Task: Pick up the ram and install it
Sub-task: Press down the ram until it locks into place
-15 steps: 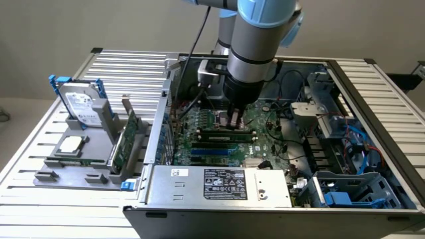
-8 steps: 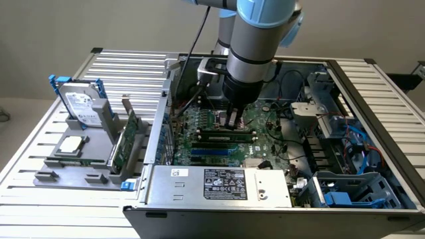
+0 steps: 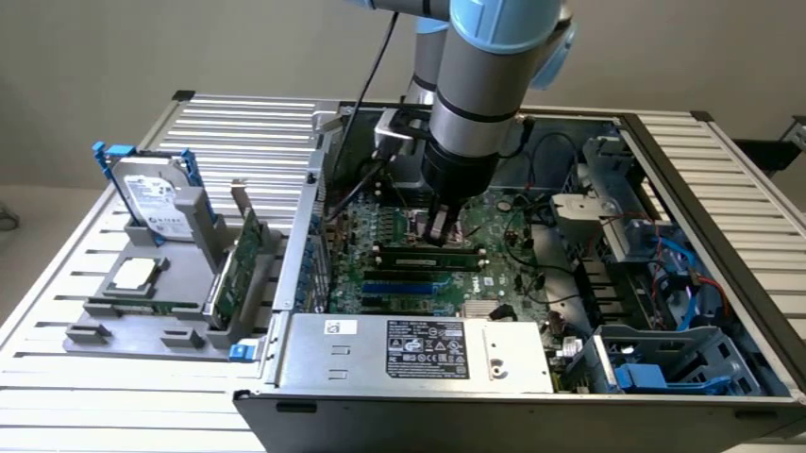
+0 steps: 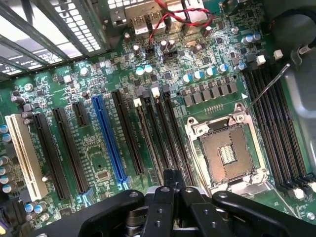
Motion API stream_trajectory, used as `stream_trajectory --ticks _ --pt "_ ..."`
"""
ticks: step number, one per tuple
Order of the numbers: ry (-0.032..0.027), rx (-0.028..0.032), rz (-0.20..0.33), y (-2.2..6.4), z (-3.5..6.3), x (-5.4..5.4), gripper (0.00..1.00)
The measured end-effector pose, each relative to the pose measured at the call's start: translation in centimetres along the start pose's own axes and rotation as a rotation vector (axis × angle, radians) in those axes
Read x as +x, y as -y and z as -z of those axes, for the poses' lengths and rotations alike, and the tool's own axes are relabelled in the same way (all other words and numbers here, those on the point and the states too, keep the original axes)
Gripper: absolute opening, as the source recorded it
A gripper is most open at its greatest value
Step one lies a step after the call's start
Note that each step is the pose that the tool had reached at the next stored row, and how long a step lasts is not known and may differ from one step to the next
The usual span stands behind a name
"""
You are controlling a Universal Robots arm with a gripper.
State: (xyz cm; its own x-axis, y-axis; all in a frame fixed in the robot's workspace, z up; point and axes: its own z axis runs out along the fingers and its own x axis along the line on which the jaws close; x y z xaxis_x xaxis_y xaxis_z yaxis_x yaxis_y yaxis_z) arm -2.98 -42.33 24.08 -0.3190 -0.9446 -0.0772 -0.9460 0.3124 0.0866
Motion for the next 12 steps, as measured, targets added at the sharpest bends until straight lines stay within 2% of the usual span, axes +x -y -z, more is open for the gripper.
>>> stream_trajectory --ticks 3,5,10,12 --pt "0.0006 -0.0005 -0.023 0.00 0.00 0.00 0.11" --pt "-0.0019 0.0008 -0.036 0.01 -0.01 0.00 0.11" --pt "-0.0199 0.0086 -0.064 0.00 0.00 0.00 0.11" --pt "-0.0237 0.0105 -0.077 0.01 0.00 0.00 0.11"
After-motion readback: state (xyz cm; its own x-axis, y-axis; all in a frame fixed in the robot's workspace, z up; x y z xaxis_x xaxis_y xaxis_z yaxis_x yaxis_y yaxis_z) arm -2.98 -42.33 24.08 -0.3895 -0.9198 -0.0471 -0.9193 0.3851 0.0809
